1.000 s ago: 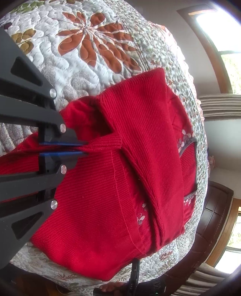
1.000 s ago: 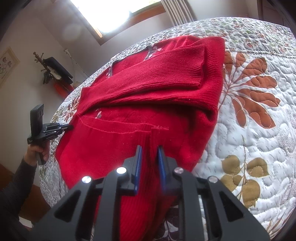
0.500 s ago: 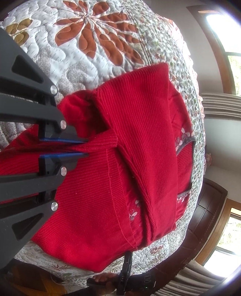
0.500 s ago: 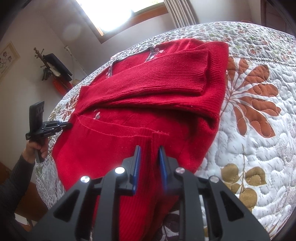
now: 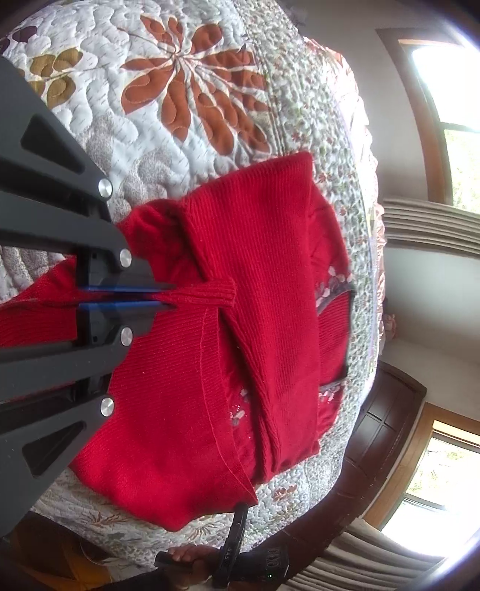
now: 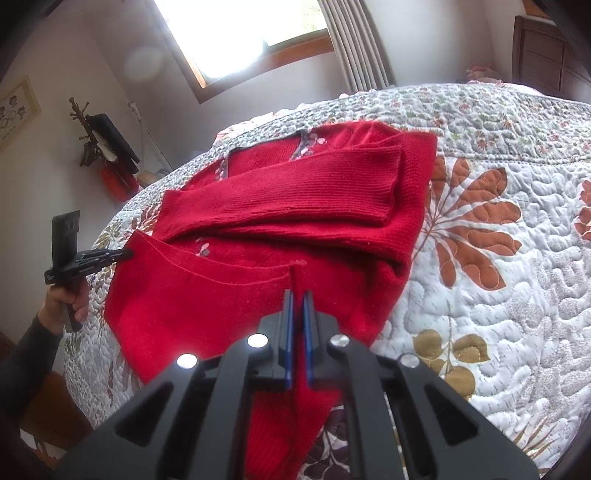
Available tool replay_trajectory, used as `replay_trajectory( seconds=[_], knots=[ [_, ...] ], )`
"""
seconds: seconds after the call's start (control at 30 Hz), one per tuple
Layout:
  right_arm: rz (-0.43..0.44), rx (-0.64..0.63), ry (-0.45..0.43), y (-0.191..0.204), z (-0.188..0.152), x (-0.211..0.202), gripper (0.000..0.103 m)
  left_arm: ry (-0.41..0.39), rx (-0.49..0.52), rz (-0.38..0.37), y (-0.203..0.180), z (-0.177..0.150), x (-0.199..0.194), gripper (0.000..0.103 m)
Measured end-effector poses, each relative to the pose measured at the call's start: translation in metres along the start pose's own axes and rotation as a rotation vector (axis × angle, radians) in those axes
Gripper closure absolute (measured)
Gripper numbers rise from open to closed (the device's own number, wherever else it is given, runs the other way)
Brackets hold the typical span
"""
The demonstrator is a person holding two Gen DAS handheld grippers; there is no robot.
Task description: Fold small clothes
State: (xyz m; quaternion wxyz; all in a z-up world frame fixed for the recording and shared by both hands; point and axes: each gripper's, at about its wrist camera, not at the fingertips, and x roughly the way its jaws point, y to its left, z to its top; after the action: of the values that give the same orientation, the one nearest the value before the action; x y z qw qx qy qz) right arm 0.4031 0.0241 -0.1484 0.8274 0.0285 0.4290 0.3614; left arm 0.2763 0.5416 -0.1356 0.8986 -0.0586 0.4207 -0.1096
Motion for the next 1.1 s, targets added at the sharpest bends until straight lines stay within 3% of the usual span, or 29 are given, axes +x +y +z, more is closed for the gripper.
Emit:
replay_trajectory(
  seconds=[0.3, 0.53, 0.8, 1.1],
  knots=[
    [-0.042, -0.074, -0.084, 0.029, 0.023, -0.037, 0.1, -0.158, 0.016, 0.005, -0.008, 0.025, -0.045, 0.1],
    [-0.085, -0.09, -0.115, 0.029, 0.07, -0.04, 0.1, -0.209, 0.004, 0.025, -0.006, 0.07, -0.048, 0.1],
    [-0.145, -0.06, -0.077, 0.006, 0.125, -0.003, 0.1, -0.18, -0.085, 0.055, 0.024, 0.119, -0.011, 0.1],
    [-0.243, -0.033, 0.033, -0.022, 0.148, 0.064, 0.1, -0.049, -0.176, 0.11, 0.057, 0.135, 0.064, 0.1]
  ],
)
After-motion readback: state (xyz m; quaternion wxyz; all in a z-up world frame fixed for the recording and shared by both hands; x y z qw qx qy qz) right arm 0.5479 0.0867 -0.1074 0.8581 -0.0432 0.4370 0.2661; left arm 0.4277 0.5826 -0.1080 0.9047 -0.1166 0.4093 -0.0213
